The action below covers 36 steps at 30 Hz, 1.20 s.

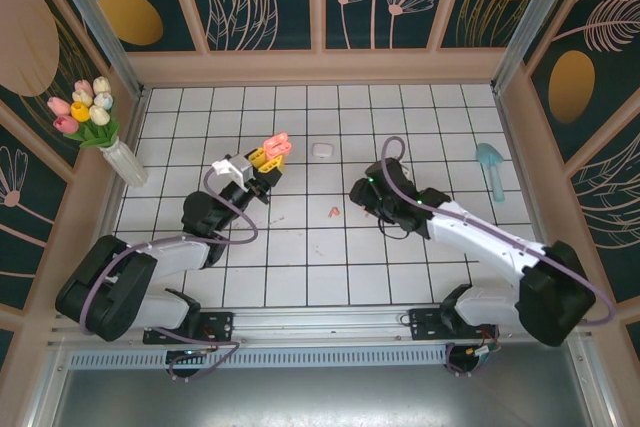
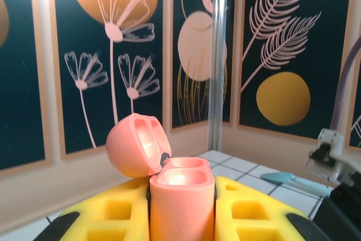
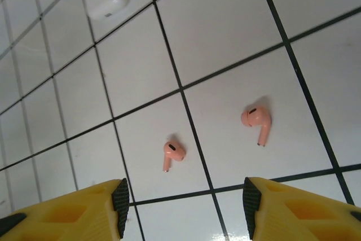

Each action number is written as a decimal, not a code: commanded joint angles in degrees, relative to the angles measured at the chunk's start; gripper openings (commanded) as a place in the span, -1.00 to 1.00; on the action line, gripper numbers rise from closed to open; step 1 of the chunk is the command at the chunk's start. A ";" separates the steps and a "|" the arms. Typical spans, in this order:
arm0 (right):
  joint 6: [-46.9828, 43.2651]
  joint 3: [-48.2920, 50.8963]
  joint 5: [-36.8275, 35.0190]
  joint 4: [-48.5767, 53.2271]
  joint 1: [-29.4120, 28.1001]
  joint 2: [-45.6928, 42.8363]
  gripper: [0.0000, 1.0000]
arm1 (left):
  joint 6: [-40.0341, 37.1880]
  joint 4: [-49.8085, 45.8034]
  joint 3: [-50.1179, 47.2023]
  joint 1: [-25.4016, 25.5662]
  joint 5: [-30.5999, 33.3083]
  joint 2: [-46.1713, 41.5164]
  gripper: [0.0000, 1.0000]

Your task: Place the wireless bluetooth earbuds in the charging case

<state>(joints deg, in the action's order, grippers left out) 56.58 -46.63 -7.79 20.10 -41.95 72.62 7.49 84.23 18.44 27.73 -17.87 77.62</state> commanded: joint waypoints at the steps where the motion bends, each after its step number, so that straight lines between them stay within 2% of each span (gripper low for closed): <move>1: 4.76 -4.98 -4.19 3.24 -2.34 4.39 0.16 | -2.74 13.81 -0.95 0.41 2.16 1.55 -1.00; 6: 6.75 -8.84 -5.46 4.14 -4.05 11.69 0.16 | -3.78 16.41 -0.03 0.49 3.65 3.75 -1.00; 15: 10.00 -15.35 -5.23 6.91 -5.37 22.67 0.15 | -5.91 20.18 1.08 0.49 11.66 6.29 -1.00; 20: 11.43 -20.36 -6.05 10.24 -6.81 28.49 0.15 | -6.56 20.68 0.99 0.49 12.58 7.00 -1.00; 28: 18.45 -22.28 -5.72 13.38 -8.23 31.89 0.16 | -6.97 20.71 0.72 0.49 12.89 7.62 -1.00; 36: 22.36 -22.58 -2.33 11.08 -8.24 33.52 0.17 | -6.83 20.63 1.17 0.46 12.89 7.98 -1.00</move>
<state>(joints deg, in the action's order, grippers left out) 76.07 -67.59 -11.33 30.46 -49.74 104.71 1.48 91.11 18.22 27.77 -5.45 84.93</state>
